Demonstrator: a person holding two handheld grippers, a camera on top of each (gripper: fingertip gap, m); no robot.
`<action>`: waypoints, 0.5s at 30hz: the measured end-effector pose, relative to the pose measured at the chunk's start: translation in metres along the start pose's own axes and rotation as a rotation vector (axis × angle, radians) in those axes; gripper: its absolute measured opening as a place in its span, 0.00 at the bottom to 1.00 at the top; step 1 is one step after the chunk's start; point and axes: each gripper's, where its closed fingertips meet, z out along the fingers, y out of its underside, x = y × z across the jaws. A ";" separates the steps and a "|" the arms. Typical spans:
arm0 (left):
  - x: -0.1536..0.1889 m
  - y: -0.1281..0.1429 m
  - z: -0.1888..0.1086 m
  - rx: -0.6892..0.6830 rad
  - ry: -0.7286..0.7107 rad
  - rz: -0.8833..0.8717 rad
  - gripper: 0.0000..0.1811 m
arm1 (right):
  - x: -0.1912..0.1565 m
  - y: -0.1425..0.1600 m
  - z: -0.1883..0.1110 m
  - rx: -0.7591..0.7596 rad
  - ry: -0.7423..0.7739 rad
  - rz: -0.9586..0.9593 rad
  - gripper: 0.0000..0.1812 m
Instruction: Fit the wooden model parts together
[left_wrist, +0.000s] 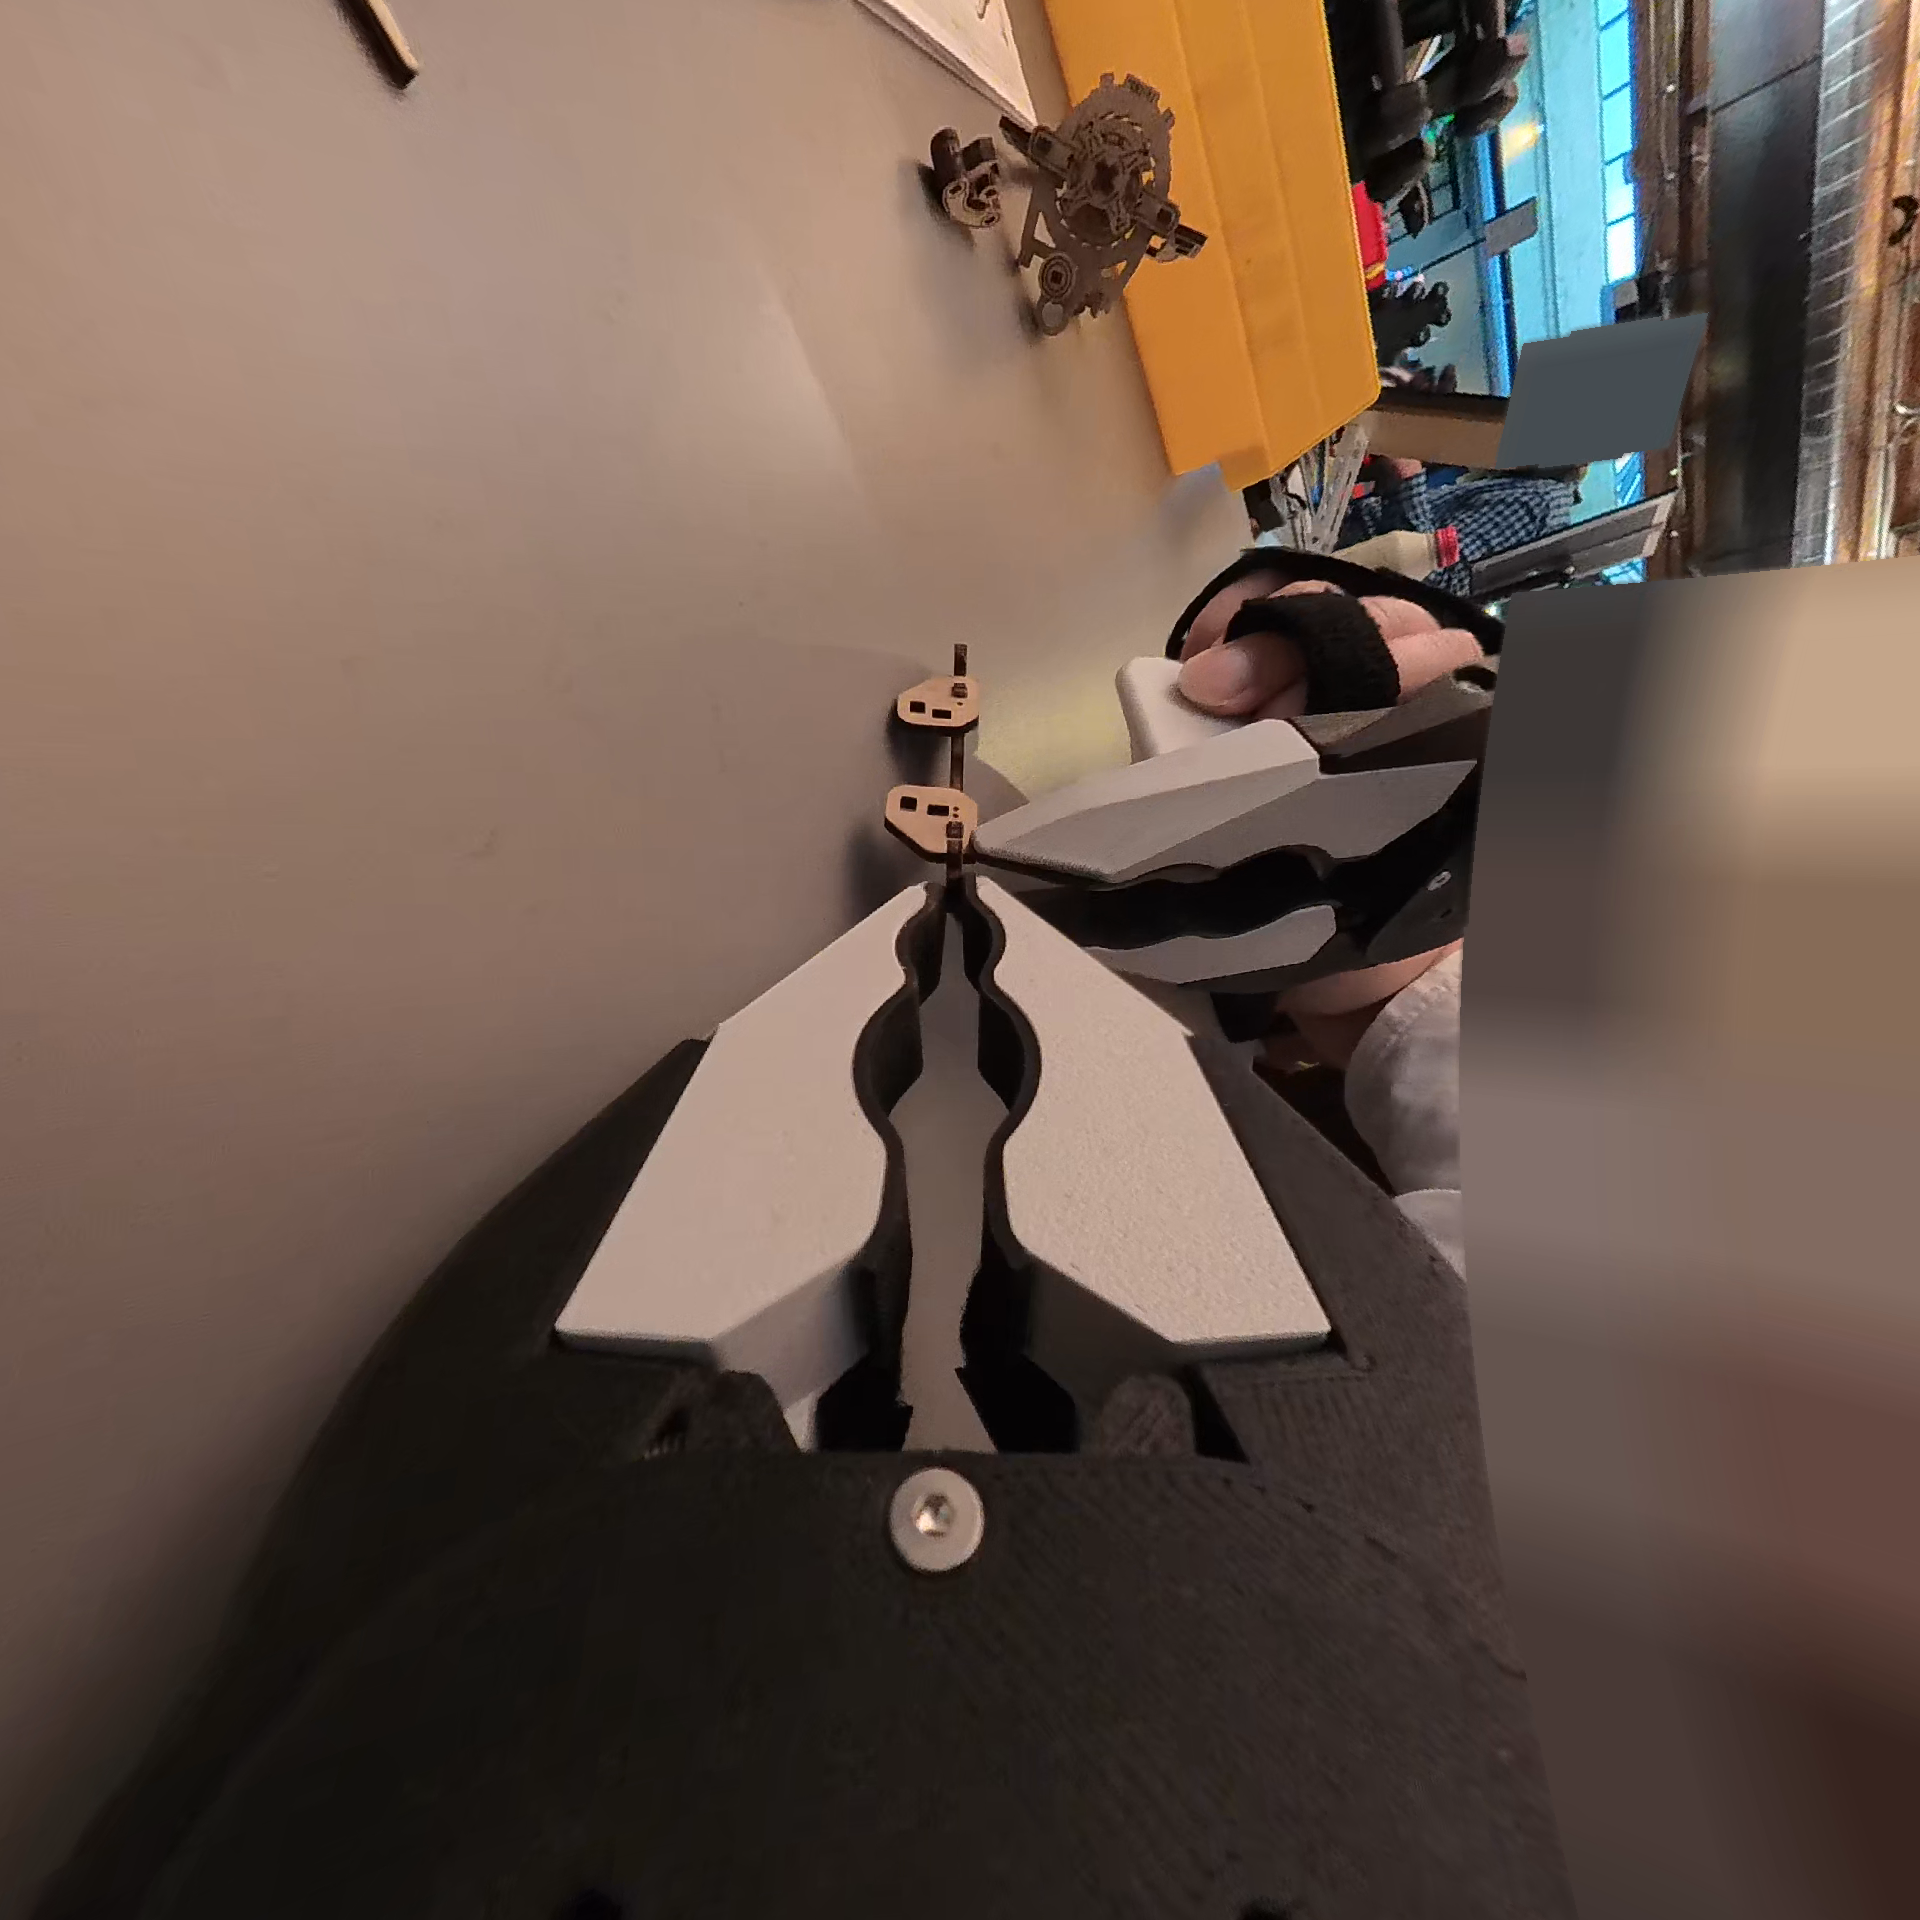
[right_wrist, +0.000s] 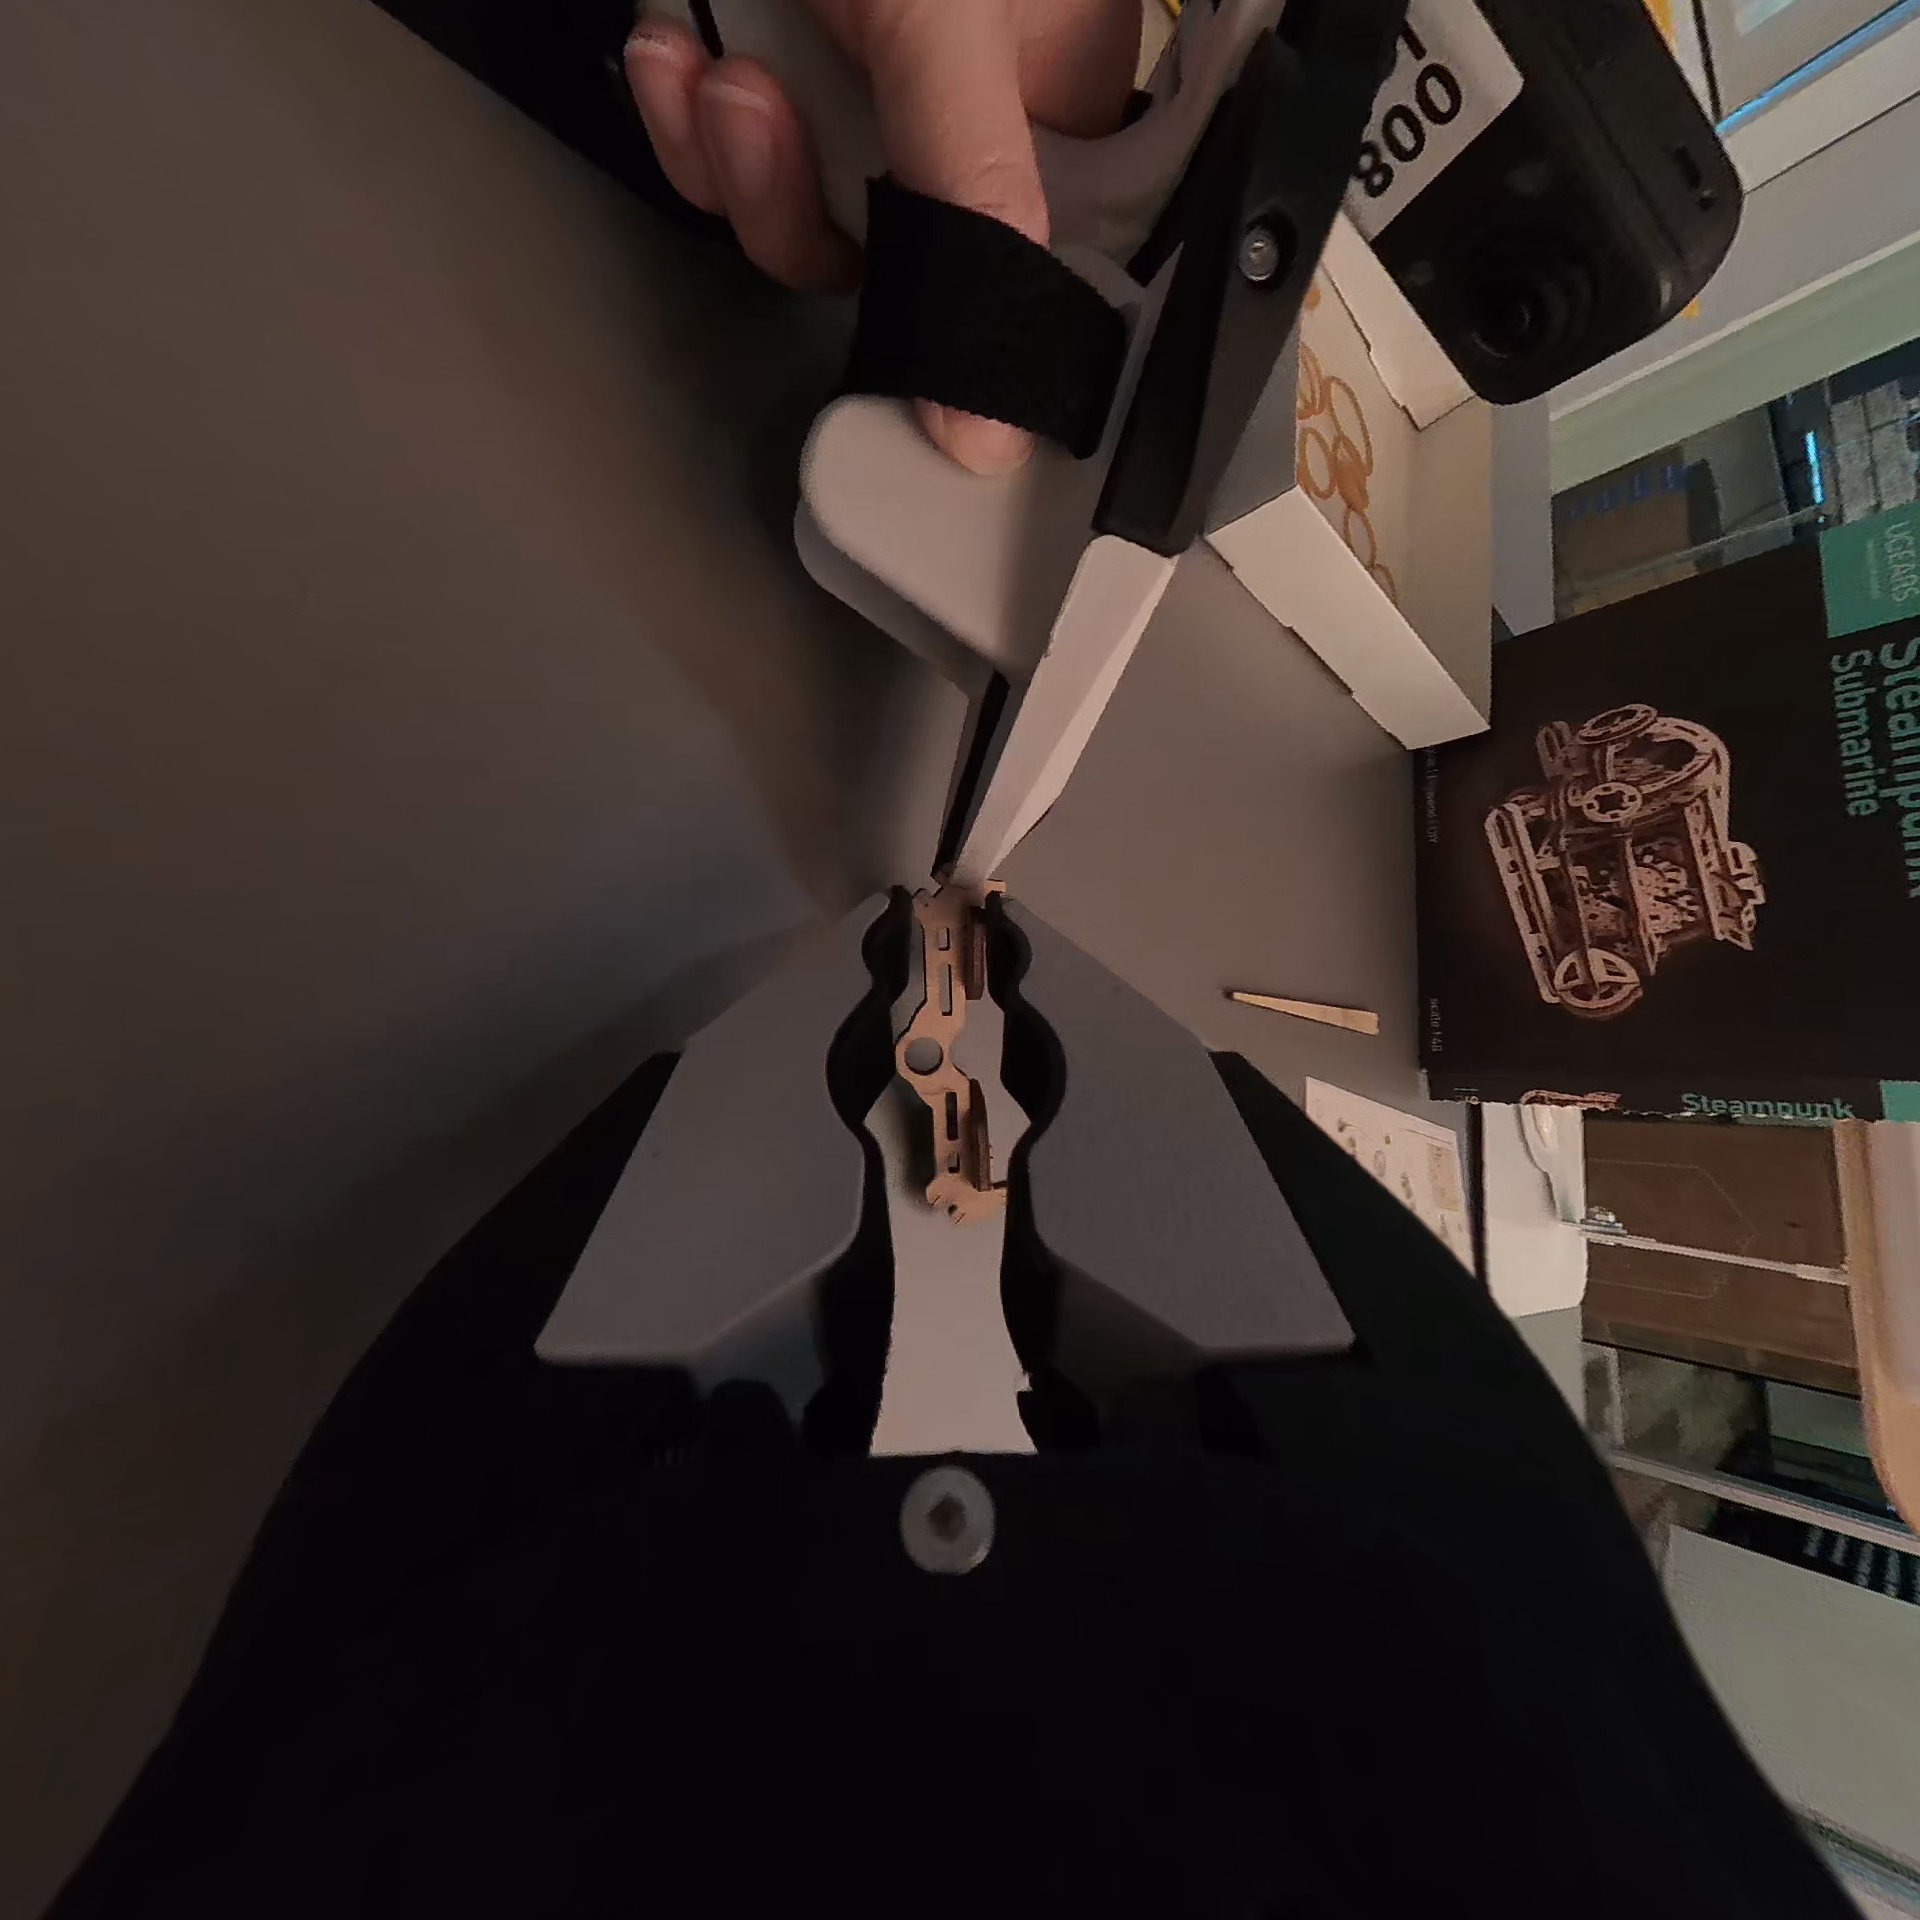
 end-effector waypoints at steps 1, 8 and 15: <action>0.000 0.000 0.000 0.000 0.000 0.005 0.00 | 0.000 0.000 0.000 0.002 -0.004 0.006 0.07; 0.002 0.000 0.000 -0.001 0.011 0.007 0.00 | -0.001 0.001 0.001 -0.022 0.022 -0.066 0.07; 0.004 0.000 0.000 0.000 0.022 0.016 0.00 | 0.000 0.001 -0.002 0.014 -0.004 -0.012 0.07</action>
